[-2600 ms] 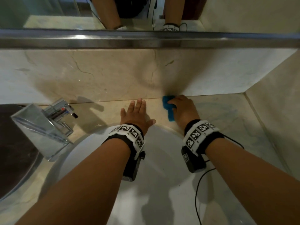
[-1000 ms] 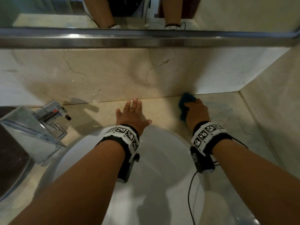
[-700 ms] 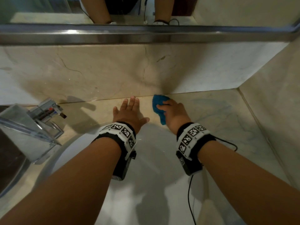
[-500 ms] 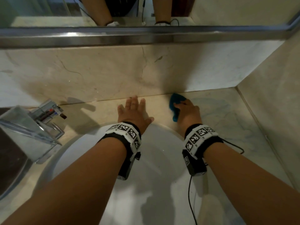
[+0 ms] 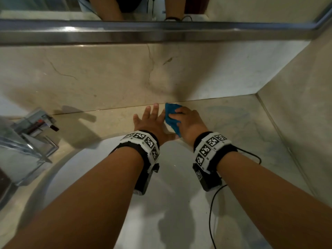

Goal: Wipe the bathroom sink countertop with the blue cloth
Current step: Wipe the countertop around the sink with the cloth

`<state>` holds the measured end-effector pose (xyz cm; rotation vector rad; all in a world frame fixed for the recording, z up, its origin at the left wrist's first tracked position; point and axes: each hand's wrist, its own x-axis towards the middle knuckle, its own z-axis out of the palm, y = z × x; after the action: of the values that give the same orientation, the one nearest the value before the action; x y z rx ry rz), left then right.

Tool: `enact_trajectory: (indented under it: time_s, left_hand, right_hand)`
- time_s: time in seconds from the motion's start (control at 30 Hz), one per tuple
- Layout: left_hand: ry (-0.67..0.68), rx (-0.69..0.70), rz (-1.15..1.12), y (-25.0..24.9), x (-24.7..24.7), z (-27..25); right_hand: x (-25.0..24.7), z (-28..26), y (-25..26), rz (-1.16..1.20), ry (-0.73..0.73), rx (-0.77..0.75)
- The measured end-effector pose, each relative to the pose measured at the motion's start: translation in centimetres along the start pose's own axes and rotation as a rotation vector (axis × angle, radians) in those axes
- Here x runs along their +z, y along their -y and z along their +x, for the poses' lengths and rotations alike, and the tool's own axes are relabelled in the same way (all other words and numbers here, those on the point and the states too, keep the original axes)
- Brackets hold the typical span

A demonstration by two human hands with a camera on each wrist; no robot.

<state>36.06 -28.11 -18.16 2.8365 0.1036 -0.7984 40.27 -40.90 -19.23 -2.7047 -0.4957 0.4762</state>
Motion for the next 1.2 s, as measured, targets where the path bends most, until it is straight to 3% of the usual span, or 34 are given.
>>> enact_trajectory:
  time_s: [0.17, 0.4, 0.5, 0.67, 0.73, 1.03, 1.1, 1.2]
  left_hand:
    - [-0.005, -0.002, -0.003, 0.3, -0.1, 0.0]
    - [-0.037, -0.005, -0.022, 1.1, 0.0, -0.1]
    - [-0.027, -0.009, -0.027, 0.9, 0.0, -0.1]
    - [-0.022, -0.027, -0.030, 0.7, 0.0, 0.0]
    - [-0.019, -0.034, -0.026, 0.5, 0.0, 0.0]
    - [-0.018, -0.015, -0.041, 0.8, -0.1, 0.0]
    - [-0.023, -0.014, -0.044, 0.8, 0.0, 0.0]
    - [-0.026, -0.022, -0.046, 0.7, 0.0, 0.0]
  right_hand:
    - [0.0, 0.6, 0.3, 0.034, 0.014, 0.108]
    - [-4.1, -0.6, -3.6, -0.272, 0.005, 0.229]
    - [-4.4, -0.6, -4.0, -0.263, 0.023, 0.219]
    - [-1.1, 0.1, -0.8, -0.231, 0.056, -0.020]
    - [0.1, 0.0, 0.3, -0.184, 0.034, -0.041]
    - [-4.9, -0.3, -4.6, -0.255, -0.015, 0.234]
    - [-5.4, -0.4, -4.1, -0.258, 0.027, 0.239]
    - [-4.3, 0.2, -2.2, -0.146, 0.006, 0.115]
